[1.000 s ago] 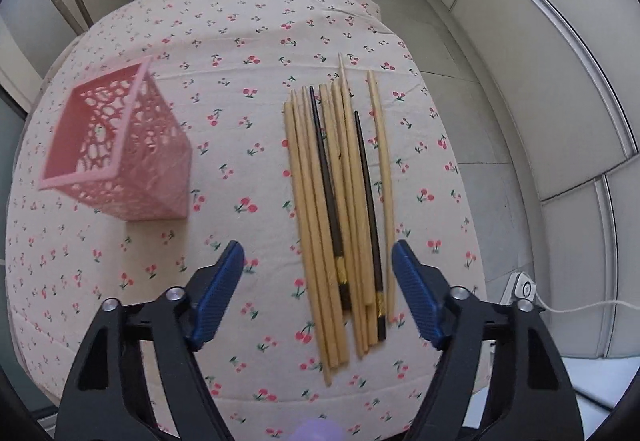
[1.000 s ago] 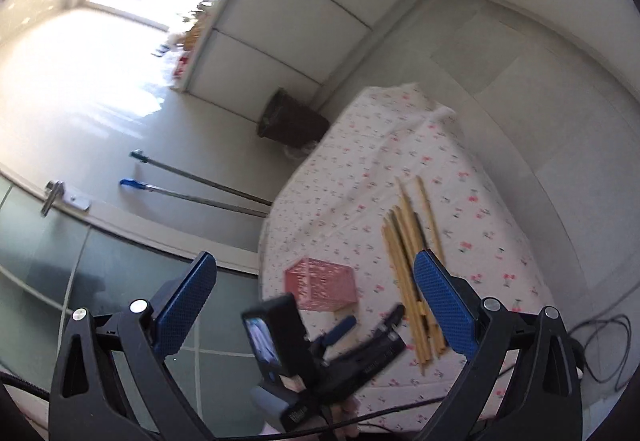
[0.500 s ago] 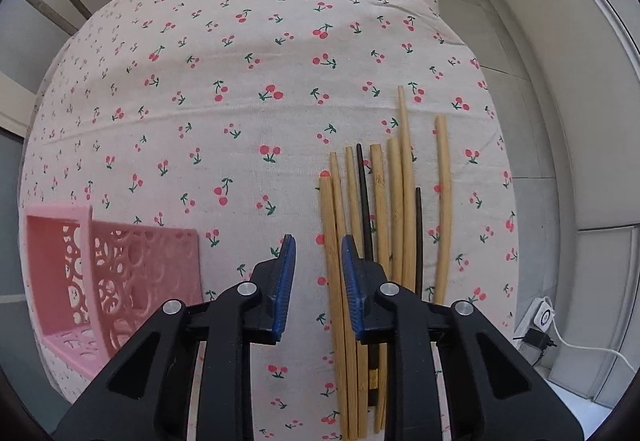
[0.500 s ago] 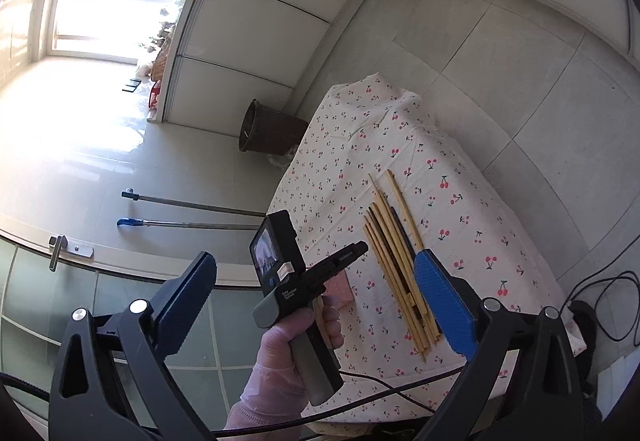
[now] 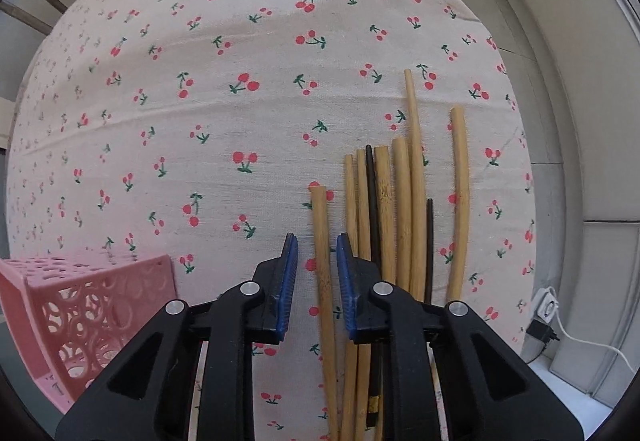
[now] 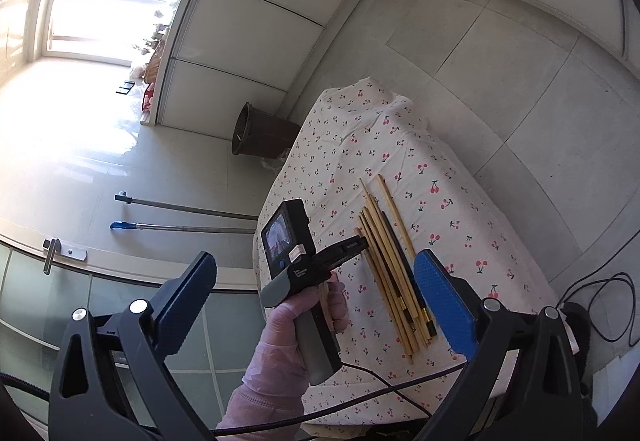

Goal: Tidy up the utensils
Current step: 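Reach the left gripper to the chopstick bundle and grasp one chopstick, then lift the chopstick with the left gripper while the right gripper grasps another chopstick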

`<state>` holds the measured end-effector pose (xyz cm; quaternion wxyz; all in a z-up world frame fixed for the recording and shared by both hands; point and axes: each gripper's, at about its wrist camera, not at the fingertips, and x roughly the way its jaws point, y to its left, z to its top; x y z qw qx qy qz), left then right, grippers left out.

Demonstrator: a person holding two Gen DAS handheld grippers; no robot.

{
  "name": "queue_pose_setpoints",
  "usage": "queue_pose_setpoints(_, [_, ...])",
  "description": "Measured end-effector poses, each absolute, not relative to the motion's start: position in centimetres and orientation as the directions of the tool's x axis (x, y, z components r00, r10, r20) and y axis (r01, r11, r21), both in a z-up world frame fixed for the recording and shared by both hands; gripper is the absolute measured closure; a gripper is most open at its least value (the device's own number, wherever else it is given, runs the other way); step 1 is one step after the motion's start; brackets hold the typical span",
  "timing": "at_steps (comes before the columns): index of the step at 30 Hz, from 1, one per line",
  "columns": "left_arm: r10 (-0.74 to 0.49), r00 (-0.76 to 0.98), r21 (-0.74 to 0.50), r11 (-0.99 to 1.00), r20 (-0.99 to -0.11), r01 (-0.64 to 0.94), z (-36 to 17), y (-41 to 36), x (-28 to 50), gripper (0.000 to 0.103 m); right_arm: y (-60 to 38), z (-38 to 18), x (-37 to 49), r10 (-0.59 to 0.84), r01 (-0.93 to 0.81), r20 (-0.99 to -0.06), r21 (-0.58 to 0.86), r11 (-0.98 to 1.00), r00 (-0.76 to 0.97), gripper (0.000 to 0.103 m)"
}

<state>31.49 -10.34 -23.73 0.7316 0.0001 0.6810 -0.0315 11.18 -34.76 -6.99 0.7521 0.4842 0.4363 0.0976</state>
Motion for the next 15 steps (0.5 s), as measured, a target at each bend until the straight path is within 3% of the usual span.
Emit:
queue_pose_setpoints(3, [-0.039,0.11,-0.026,0.993,-0.993,0.115,-23.7,-11.2,31.0,0.096,-34.9,-7.7,11.6,0.558,0.3,-0.588,0.797,0.524,0.586,0.007])
queue_pose_setpoints(7, [-0.091,0.2,-0.067,0.99,-0.976,0.121,-23.5,-11.6,29.1,0.097,-34.4,-9.1,13.2,0.514,0.335,-0.662,0.735,0.59,0.546,0.007])
queue_pose_setpoints(15, [-0.264,0.399,-0.167,0.951,-0.878,0.26,-14.9,-7.9,19.5,0.097,-29.9,-14.0,20.2,0.337,0.326,-0.841,0.488,0.809,0.424,0.007])
